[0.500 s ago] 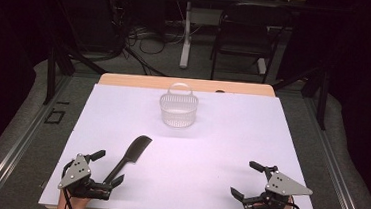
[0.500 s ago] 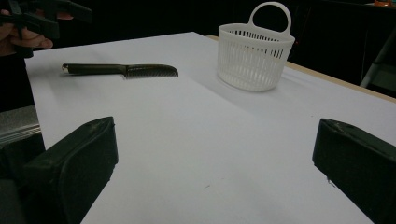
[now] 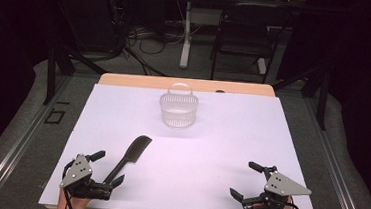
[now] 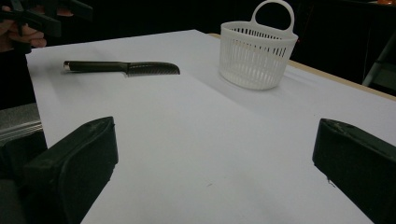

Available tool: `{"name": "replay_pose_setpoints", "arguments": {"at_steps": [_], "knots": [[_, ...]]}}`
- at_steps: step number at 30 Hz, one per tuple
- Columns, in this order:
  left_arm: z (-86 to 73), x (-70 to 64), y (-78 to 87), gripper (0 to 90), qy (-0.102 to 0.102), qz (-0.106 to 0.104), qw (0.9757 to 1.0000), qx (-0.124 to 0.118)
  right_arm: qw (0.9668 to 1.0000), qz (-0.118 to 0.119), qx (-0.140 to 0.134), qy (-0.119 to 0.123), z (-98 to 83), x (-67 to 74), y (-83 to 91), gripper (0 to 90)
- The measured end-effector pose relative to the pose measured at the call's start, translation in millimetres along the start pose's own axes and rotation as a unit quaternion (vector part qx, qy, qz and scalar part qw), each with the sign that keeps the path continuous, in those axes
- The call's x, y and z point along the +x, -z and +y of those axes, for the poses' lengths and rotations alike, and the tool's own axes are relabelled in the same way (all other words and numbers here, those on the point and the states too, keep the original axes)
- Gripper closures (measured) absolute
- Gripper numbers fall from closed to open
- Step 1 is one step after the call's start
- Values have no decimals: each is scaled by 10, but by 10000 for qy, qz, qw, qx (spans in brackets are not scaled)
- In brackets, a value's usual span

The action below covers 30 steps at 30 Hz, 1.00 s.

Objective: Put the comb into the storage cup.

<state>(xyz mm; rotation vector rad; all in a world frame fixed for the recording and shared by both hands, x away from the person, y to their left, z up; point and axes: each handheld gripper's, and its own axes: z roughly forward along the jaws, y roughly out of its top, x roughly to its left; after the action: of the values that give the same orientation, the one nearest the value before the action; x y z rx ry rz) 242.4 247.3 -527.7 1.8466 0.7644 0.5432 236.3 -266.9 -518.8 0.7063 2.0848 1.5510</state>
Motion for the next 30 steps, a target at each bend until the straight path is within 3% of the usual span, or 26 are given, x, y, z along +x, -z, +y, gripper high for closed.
{"name": "replay_pose_setpoints", "arguments": {"at_steps": [8, 9, 10, 12, 21, 25, 26, 27, 30], "knots": [[26, -23, -16, 45, -11, -12, 9999, 168, 10000, 13, 32, -16, -3, -5, -3, 0], [32, -31, -5, 142, -17, 4, 9998, 175, 10000, 17, 32, -15, -3, -4, -2, 0], [35, -34, 1, 142, -12, -7, 9999, 157, 10000, 17, 32, -15, -3, -4, -2, 0], [38, -38, 1, 230, -6, -6, 9998, 195, 10000, 25, 48, -10, -3, -2, -4, 0], [24, -42, -25, 681, 49, -260, 9986, 452, 10000, 31, 51, 12, -5, 0, -12, 0], [17, -41, -41, 820, 85, -302, 9980, 557, 10000, 38, 49, 4, -6, 0, -16, 0], [13, -40, -47, 820, 102, -320, 9976, 605, 10000, 41, 52, 6, -6, 0, -16, 0], [7, -32, -58, 890, 134, -317, 9970, 690, 10000, 35, 55, 13, -6, -1, -18, 0], [1, -26, -68, 900, 173, -301, 9962, 795, 10000, 32, 64, 4, -8, -3, -20, 0]]}}
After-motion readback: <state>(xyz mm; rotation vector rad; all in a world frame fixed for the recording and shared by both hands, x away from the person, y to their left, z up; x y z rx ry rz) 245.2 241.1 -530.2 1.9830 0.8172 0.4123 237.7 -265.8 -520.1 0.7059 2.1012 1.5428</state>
